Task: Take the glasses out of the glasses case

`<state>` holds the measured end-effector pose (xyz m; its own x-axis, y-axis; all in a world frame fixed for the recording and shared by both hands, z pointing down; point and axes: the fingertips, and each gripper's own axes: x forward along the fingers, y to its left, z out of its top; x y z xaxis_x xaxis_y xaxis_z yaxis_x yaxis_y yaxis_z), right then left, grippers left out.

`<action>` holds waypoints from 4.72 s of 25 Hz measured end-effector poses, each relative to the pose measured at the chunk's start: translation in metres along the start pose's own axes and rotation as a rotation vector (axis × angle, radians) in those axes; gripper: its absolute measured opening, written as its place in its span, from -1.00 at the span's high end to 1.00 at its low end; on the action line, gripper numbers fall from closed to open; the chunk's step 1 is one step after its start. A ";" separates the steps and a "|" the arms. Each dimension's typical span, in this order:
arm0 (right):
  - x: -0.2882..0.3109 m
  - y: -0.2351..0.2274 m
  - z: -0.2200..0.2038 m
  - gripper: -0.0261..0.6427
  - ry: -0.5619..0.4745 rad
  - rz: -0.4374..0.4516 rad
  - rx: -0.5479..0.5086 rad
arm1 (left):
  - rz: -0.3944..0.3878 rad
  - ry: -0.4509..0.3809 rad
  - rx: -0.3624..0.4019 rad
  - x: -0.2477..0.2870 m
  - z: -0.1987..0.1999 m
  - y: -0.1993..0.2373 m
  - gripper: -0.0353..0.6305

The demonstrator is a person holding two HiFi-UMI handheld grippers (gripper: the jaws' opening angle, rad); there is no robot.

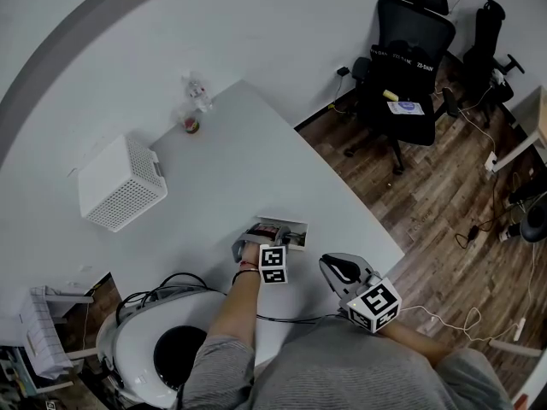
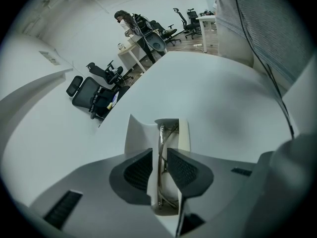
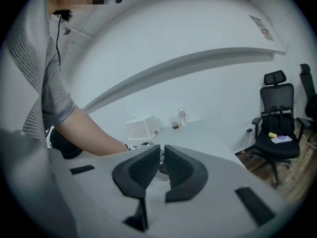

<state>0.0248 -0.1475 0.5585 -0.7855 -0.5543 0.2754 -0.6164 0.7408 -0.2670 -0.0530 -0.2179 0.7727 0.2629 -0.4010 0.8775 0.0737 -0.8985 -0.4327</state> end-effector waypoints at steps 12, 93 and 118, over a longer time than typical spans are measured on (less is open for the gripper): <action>-0.008 -0.003 -0.008 0.87 0.007 -0.024 0.016 | -0.007 0.006 0.029 0.010 0.003 0.001 0.64; -0.003 -0.013 0.007 0.87 -0.051 -0.098 0.024 | 0.517 -0.570 -0.901 -0.140 0.015 0.111 0.80; -0.001 -0.010 0.015 0.87 -0.068 -0.092 0.022 | 0.606 -0.726 -0.970 -0.196 0.030 0.124 0.80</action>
<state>0.0309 -0.1601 0.5476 -0.7273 -0.6444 0.2362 -0.6862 0.6780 -0.2636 -0.0664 -0.2449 0.5409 0.4781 -0.8625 0.1658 -0.8572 -0.4993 -0.1261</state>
